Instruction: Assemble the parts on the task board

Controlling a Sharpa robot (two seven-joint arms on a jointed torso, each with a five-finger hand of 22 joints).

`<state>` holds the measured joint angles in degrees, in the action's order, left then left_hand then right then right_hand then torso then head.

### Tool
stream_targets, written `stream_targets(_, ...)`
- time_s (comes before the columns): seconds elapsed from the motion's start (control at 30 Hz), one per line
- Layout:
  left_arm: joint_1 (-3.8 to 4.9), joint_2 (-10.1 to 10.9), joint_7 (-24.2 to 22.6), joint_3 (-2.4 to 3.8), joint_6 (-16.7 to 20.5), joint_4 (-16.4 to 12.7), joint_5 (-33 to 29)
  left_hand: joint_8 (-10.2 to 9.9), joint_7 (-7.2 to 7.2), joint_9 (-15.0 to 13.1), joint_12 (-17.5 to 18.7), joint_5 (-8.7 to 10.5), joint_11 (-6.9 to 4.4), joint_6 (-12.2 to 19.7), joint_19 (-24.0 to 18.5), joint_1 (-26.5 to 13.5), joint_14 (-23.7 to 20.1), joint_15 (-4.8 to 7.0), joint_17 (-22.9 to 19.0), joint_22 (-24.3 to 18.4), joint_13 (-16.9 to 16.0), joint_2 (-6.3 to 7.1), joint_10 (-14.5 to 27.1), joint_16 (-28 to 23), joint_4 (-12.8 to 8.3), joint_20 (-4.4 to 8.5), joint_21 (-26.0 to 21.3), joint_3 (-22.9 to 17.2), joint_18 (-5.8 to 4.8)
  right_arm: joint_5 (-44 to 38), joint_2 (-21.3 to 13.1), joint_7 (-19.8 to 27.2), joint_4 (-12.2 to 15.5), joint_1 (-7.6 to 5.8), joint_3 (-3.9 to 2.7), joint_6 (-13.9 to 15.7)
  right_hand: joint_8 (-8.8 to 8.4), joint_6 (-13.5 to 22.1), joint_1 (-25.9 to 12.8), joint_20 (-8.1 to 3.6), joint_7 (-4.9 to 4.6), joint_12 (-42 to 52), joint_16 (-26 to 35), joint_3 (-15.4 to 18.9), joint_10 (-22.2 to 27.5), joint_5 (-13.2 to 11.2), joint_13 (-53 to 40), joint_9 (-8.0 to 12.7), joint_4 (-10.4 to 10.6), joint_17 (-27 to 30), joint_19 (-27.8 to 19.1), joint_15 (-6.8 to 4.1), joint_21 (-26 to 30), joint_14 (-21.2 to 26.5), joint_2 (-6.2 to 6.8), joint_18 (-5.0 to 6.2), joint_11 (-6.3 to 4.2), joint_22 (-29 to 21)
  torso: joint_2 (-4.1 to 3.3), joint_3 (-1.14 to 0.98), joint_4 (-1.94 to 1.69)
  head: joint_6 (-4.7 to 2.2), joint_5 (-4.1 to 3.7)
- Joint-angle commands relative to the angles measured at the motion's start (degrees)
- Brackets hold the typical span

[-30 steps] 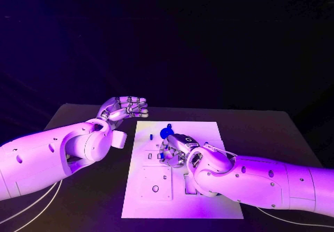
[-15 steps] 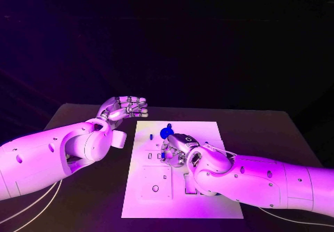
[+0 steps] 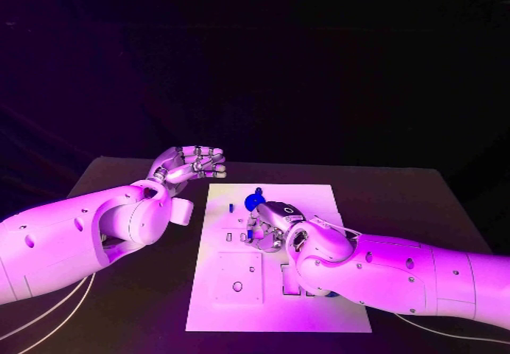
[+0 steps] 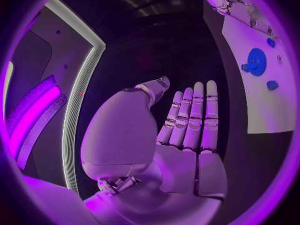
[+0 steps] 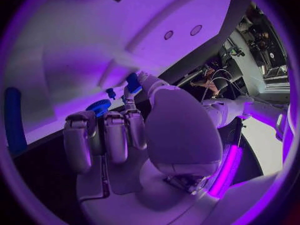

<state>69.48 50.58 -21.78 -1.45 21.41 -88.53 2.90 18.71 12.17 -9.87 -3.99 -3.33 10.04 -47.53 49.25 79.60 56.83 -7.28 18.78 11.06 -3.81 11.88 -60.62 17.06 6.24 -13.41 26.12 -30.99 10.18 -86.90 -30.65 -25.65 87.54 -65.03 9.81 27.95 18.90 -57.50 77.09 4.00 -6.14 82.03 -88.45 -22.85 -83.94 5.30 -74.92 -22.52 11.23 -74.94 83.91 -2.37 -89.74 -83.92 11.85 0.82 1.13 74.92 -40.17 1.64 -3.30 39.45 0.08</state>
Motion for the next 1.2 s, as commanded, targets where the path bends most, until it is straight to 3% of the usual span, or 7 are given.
stream_targets(0.03,0.03,-0.1,-0.2,0.04,-0.1,-0.1,0.2,-0.2,1.49,-0.1,0.2,0.24,0.15,-0.1,0.1,-0.2,0.4,0.04,0.1,0.1,-0.1,-0.45,-0.3,0.3,-0.2,0.21,0.4,0.3,0.29,-0.4,0.1,0.0,-0.2,0.17,0.12,-1.0,-0.20,0.9,-0.5,-0.05,-0.09,-0.5,0.4,0.2,-0.2,0.2,-7.7,0.2,0.4,-9.7,6.1,0.16,-0.3,-4.9,0.32,-0.82,0.52,15.1,0.02,0.01,0.02,-0.09,0.03)
stream_targets(0.5,0.03,0.0,-0.1,0.04,-0.2,-0.1,0.2,-0.2,1.49,-0.1,0.2,0.24,0.15,-0.1,0.1,-0.2,0.4,0.04,0.1,0.1,-0.1,-0.45,-0.3,0.3,-0.2,0.21,0.4,0.3,0.29,0.1,0.0,0.5,-0.4,0.17,0.15,-1.5,-1.25,3.2,-1.0,0.58,-1.10,-2.3,0.7,1.2,1.1,0.2,-6.4,0.9,0.6,-9.2,6.1,0.91,-0.3,-4.8,1.73,-0.82,1.41,15.1,0.02,-0.02,0.00,-0.08,0.11)
stream_targets(0.7,0.03,0.0,0.0,0.04,-0.3,-0.1,0.2,-0.2,1.49,-0.1,0.2,0.24,0.15,-0.1,0.1,-0.2,0.4,0.04,0.1,0.1,-0.1,-0.45,-0.3,0.3,-0.2,0.21,0.4,0.3,0.29,0.4,0.1,0.9,-0.4,0.17,0.16,-1.3,-1.88,4.4,-1.7,0.99,-1.51,-3.2,0.8,3.3,1.9,1.2,-5.6,1.3,1.2,-8.8,5.9,1.30,0.0,-4.7,2.46,-0.75,1.83,15.0,0.01,-0.02,0.04,0.00,0.16)
stream_targets(0.9,0.03,0.0,0.0,0.04,-0.3,-0.1,0.3,-0.3,1.48,-0.1,0.2,0.24,0.14,-0.1,0.1,-0.3,0.5,0.05,0.2,0.1,-0.1,-0.46,-0.3,0.4,-0.2,0.26,0.5,0.3,0.26,0.6,0.1,1.4,-0.4,0.17,0.16,-0.2,-2.31,5.2,-1.6,1.20,-1.71,-3.9,1.0,5.7,2.4,0.4,-5.0,1.5,1.7,-8.5,5.8,1.48,0.3,-4.6,2.44,-0.68,2.03,14.8,0.03,-0.01,0.04,-0.07,0.14)
stream_targets(1.0,0.03,0.0,0.0,0.04,-0.3,0.0,0.3,-0.3,1.48,-0.1,0.2,0.24,0.14,-0.1,0.1,-0.3,0.5,0.05,0.2,0.1,-0.1,-0.46,-0.3,0.4,-0.2,0.26,0.5,0.3,0.26,0.7,0.1,1.8,-0.2,0.17,0.16,0.6,-2.47,5.7,-1.2,1.34,-1.83,-4.3,1.0,9.6,2.8,-1.4,-4.6,1.7,3.0,-8.4,5.7,1.62,0.4,-4.6,1.93,-0.65,2.16,14.8,0.00,0.00,0.03,-0.06,0.09)
stream_targets(1.07,0.03,0.0,0.1,0.04,-0.3,0.0,0.3,-0.3,1.48,-0.1,0.2,0.24,0.14,-0.1,0.1,-0.3,0.5,0.05,0.2,0.1,-0.1,-0.46,-0.3,0.4,-0.2,0.26,0.5,0.3,0.26,0.7,0.0,2.0,-0.2,0.17,0.16,1.3,-2.55,5.9,-0.9,1.38,-1.88,-4.4,1.1,10.9,2.9,-1.5,-4.5,1.7,3.5,-8.3,5.7,1.64,0.5,-4.6,1.66,-0.64,2.20,14.8,0.02,-0.01,0.04,-0.11,0.07)
stream_targets(1.2,0.03,0.0,0.3,0.04,-0.4,0.1,0.7,-0.4,1.49,-0.1,0.2,0.25,0.16,0.0,0.1,-0.4,0.5,0.04,0.2,0.2,-0.1,-0.30,-0.2,0.4,-0.2,0.28,0.7,0.4,0.23,0.8,-0.2,2.7,0.0,0.17,0.16,3.4,-3.93,8.2,1.3,1.74,-2.63,-5.0,1.2,18.0,3.4,-1.4,-4.0,2.3,5.4,-8.0,5.5,2.13,0.9,-4.5,0.22,-0.55,2.82,14.6,0.04,-0.03,0.02,-0.15,0.10)
